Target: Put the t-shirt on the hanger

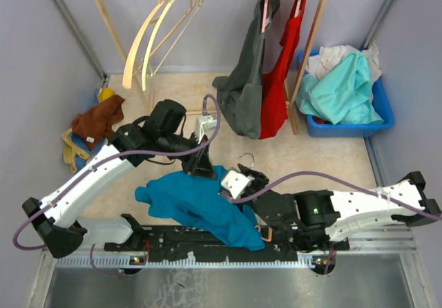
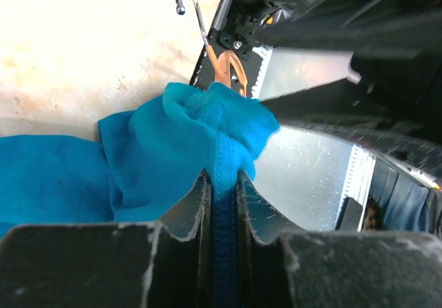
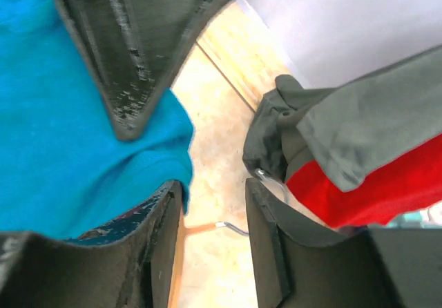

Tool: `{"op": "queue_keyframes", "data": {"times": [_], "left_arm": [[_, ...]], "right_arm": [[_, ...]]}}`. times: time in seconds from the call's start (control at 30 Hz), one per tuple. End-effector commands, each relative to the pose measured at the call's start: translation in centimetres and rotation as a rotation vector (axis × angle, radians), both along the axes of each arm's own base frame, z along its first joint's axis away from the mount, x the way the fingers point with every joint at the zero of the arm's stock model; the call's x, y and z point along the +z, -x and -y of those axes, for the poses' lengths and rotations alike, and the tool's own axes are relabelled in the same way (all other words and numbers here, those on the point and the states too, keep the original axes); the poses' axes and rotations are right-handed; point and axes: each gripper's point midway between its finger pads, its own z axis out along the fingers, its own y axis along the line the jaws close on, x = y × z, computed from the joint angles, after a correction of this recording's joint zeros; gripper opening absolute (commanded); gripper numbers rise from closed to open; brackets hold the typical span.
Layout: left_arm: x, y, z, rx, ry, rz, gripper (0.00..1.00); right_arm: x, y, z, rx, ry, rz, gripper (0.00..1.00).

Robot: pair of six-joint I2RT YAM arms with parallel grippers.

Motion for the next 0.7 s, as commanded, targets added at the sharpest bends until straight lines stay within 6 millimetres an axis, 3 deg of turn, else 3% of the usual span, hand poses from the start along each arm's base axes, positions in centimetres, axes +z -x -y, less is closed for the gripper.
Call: {"op": "queue_keyframes", "data": {"times": [0.0,0.37,0.47,0.67], "left_arm": [[1.0,-0.2,-0.4,0.003,-0.005,0.045,0.0],[2.9,-1.4,-0.9,0.073,-0.004,0.132,0.0],[4.6,-2.1,-1.3,0.115,0.007,0.193,0.0],[9.9,-2.5,-2.2,0.151,0.094,0.339,0.0]], "right_arm": [[3.9,-0.8,2.7,-0.071,-0.172,-0.059,0.45],[4.7,-0.1,7.0,-0.104,-0.299,-0.269,0.61],[5.1,0.2,8.4,-0.14,-0.346,-0.358,0.61],[4.5,1.0,11.1,-0.231,-0.477,-0.572,0.63]]}}
